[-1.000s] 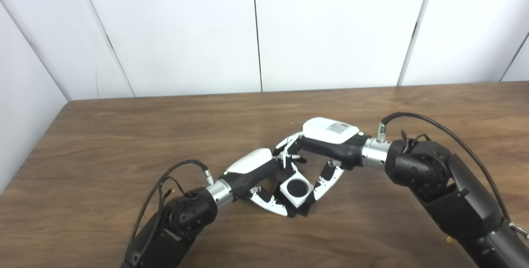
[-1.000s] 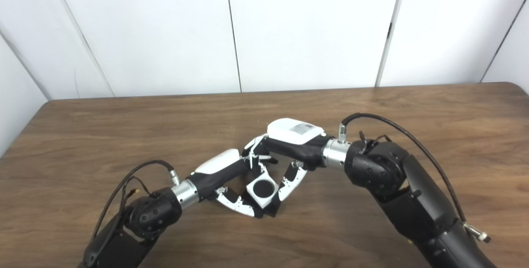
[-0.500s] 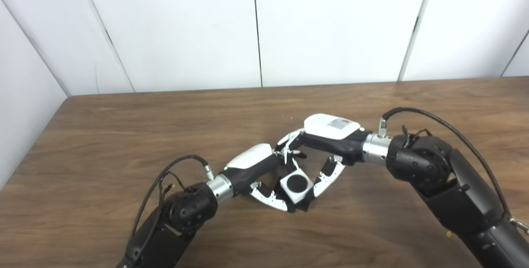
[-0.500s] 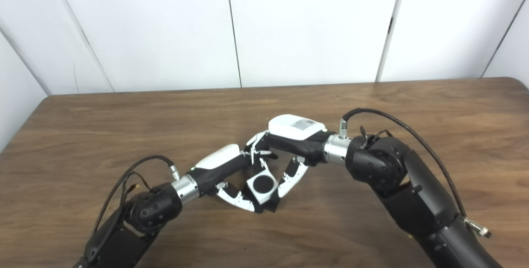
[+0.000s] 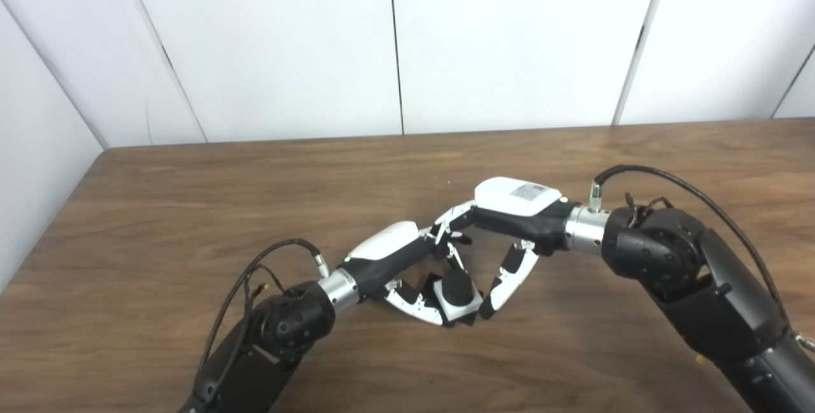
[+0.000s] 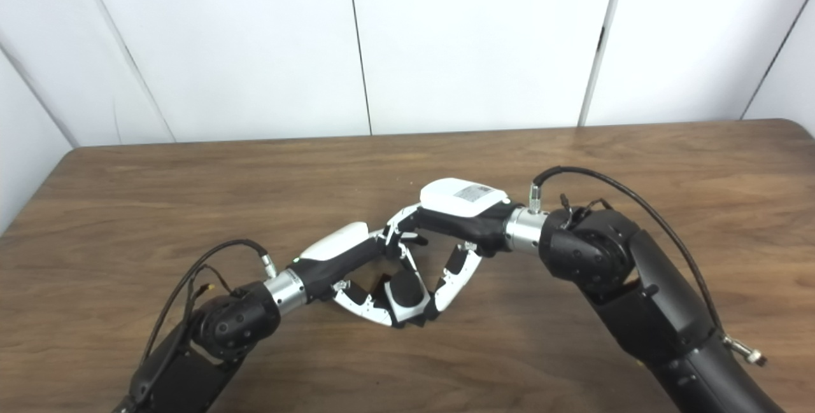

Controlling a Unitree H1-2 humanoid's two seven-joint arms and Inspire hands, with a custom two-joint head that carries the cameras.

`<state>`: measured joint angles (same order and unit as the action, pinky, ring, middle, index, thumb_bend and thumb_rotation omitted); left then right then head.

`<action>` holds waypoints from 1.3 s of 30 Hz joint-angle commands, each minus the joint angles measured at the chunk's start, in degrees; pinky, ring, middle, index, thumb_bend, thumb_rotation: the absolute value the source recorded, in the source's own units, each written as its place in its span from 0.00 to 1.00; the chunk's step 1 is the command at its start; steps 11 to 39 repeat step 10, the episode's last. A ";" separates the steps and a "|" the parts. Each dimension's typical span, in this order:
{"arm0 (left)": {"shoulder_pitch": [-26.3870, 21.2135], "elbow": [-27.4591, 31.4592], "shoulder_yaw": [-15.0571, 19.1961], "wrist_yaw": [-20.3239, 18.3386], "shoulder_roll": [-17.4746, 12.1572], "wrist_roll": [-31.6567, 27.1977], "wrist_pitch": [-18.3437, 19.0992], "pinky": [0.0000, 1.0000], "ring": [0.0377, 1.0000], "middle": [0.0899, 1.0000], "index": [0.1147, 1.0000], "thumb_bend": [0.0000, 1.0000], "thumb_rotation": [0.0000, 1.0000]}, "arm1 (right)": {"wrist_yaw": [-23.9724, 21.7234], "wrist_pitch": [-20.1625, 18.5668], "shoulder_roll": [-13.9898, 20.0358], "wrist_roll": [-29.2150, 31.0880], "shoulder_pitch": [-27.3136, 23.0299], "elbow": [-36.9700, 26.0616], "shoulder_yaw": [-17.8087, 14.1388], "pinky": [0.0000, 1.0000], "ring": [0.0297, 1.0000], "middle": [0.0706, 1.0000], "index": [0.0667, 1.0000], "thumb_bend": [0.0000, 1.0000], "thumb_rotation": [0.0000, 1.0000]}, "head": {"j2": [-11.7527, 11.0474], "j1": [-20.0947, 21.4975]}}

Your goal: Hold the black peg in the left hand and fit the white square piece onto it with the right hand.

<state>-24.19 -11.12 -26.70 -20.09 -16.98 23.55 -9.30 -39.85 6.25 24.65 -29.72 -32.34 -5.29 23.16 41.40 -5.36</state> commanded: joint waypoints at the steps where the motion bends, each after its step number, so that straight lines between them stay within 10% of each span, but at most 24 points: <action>1: 1.44 -1.07 -1.65 -3.20 -1.06 2.35 2.96 0.93 0.99 0.90 0.43 0.51 0.09 | 0.50 -0.75 0.39 0.45 -2.08 -1.49 -1.05 0.76 0.81 0.81 0.78 0.91 0.36 | 0.00 -0.09; 39: 1.45 -1.48 -1.51 -3.29 -0.86 1.69 2.72 0.93 0.99 0.90 0.43 0.51 0.08 | 1.85 -1.94 0.51 1.89 -2.64 -1.90 -3.54 0.71 0.81 0.81 0.75 0.88 0.33 | -0.04 0.13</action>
